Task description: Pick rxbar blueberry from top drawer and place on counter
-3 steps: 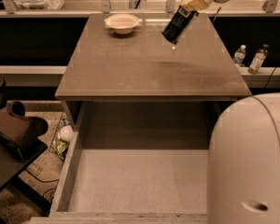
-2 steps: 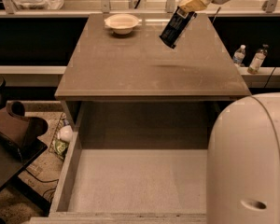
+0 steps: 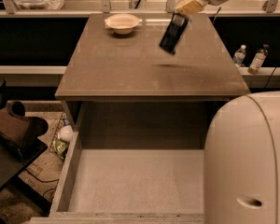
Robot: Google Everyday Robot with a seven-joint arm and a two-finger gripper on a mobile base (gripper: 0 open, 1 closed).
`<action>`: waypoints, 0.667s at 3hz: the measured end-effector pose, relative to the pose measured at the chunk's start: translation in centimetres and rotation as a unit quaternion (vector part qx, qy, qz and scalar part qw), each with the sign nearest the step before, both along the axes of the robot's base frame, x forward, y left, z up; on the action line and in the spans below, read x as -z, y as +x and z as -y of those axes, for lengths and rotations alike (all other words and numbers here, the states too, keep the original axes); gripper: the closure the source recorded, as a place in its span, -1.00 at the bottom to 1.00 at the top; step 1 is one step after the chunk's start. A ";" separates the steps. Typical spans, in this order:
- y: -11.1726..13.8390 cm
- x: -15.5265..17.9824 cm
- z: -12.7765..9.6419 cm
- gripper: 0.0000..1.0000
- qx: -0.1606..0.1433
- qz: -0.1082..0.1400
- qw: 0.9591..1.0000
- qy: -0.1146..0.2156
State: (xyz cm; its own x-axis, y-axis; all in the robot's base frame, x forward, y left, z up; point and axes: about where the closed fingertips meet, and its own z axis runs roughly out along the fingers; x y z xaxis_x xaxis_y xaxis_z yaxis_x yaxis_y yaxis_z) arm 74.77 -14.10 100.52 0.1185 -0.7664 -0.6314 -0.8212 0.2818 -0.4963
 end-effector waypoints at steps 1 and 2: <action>0.1 0.3 -0.3 -0.98 -0.002 -0.003 1.000 0.000; 0.2 0.4 -0.4 -1.00 -0.003 -0.003 1.000 0.000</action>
Offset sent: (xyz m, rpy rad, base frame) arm 0.0009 0.0021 -0.0022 0.0004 0.0033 0.0029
